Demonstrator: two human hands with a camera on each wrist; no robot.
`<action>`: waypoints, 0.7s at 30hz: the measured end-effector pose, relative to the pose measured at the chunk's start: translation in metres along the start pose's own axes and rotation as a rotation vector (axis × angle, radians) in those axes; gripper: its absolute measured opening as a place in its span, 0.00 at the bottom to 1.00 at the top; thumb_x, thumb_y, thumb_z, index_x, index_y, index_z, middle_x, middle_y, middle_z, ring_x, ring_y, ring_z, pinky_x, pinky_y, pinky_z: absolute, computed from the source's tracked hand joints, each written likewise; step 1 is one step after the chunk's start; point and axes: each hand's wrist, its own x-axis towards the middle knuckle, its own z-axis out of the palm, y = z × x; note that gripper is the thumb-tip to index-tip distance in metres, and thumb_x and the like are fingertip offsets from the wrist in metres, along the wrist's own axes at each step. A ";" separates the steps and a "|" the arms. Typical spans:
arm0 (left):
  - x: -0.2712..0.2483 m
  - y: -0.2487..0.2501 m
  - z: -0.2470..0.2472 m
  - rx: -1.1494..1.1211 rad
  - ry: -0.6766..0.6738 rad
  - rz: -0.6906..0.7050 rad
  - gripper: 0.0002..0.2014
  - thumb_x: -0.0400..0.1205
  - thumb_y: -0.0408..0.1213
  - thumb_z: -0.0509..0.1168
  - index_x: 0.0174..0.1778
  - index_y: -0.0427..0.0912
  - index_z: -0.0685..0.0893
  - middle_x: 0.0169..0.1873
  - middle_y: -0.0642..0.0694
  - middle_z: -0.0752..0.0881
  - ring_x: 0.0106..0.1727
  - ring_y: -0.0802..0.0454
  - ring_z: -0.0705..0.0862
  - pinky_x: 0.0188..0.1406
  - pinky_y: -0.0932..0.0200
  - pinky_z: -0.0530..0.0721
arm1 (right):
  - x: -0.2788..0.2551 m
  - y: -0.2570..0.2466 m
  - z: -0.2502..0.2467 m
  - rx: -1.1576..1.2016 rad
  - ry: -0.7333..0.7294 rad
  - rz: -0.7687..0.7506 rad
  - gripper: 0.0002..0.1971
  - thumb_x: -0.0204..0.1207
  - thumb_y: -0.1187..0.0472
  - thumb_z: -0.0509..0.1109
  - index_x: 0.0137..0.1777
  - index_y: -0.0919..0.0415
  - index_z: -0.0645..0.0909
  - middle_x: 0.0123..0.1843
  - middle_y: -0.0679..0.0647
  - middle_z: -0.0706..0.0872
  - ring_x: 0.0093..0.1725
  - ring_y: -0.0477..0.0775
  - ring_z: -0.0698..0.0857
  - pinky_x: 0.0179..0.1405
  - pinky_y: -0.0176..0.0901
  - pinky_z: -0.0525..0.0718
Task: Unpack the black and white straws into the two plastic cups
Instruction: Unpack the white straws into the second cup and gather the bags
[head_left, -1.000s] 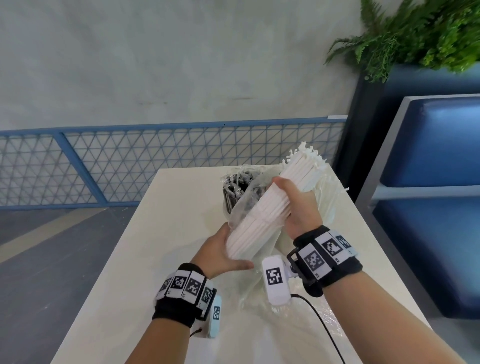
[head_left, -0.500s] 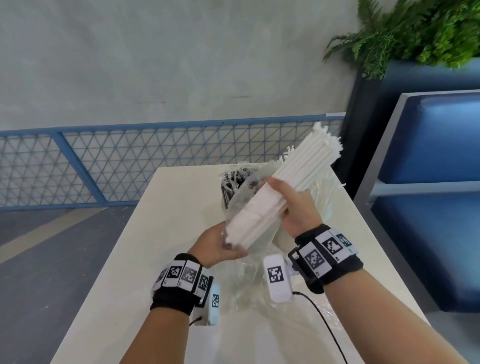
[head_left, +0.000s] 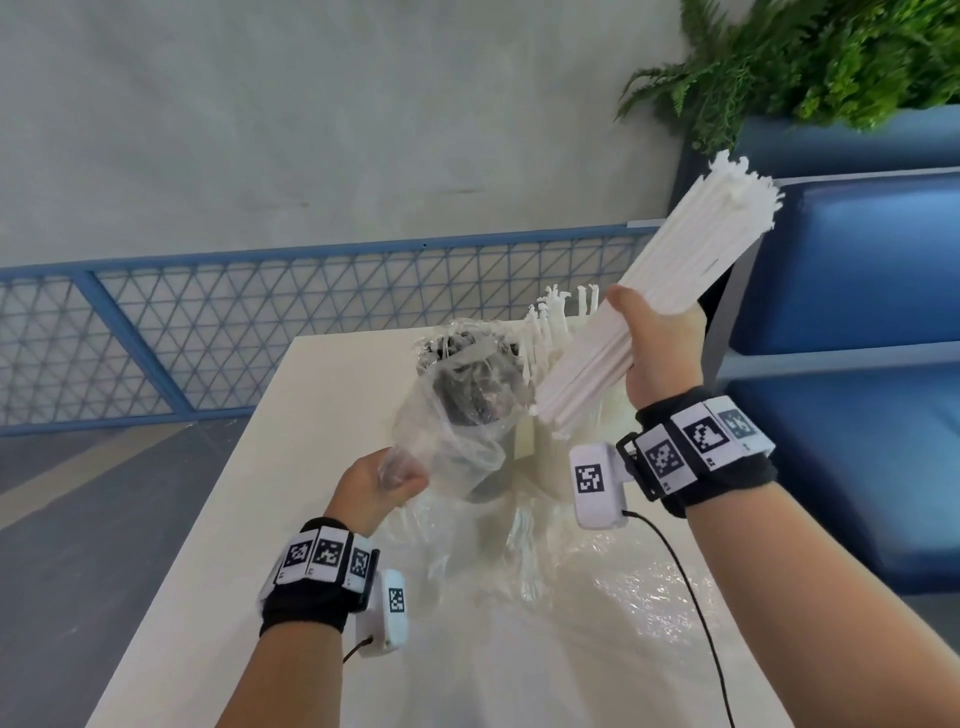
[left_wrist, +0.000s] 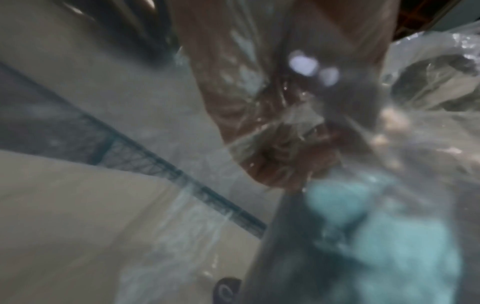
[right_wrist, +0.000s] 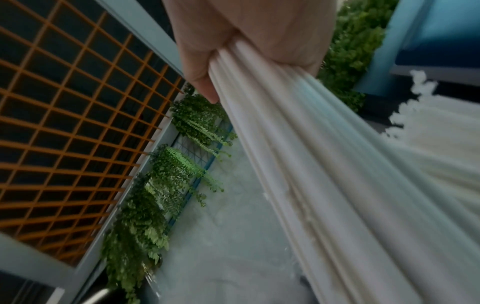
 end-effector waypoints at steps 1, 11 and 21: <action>-0.002 0.008 0.000 -0.030 0.001 0.012 0.05 0.73 0.28 0.73 0.34 0.39 0.83 0.25 0.55 0.86 0.26 0.60 0.80 0.28 0.70 0.79 | 0.004 -0.002 0.000 -0.028 0.017 -0.031 0.14 0.68 0.67 0.75 0.52 0.63 0.78 0.41 0.50 0.83 0.41 0.47 0.84 0.33 0.31 0.84; -0.010 0.059 0.048 -0.434 0.055 0.108 0.05 0.67 0.38 0.77 0.31 0.48 0.87 0.25 0.51 0.87 0.31 0.54 0.84 0.40 0.54 0.84 | 0.008 0.044 0.003 -0.361 -0.106 -0.118 0.18 0.68 0.63 0.76 0.57 0.60 0.77 0.50 0.52 0.83 0.54 0.55 0.84 0.52 0.46 0.84; -0.020 0.063 0.076 -0.606 0.229 0.112 0.08 0.73 0.43 0.72 0.36 0.45 0.82 0.25 0.51 0.84 0.30 0.55 0.81 0.39 0.58 0.80 | 0.022 0.105 -0.014 -0.575 -0.256 0.088 0.28 0.68 0.61 0.78 0.68 0.65 0.74 0.59 0.60 0.85 0.56 0.57 0.84 0.56 0.46 0.83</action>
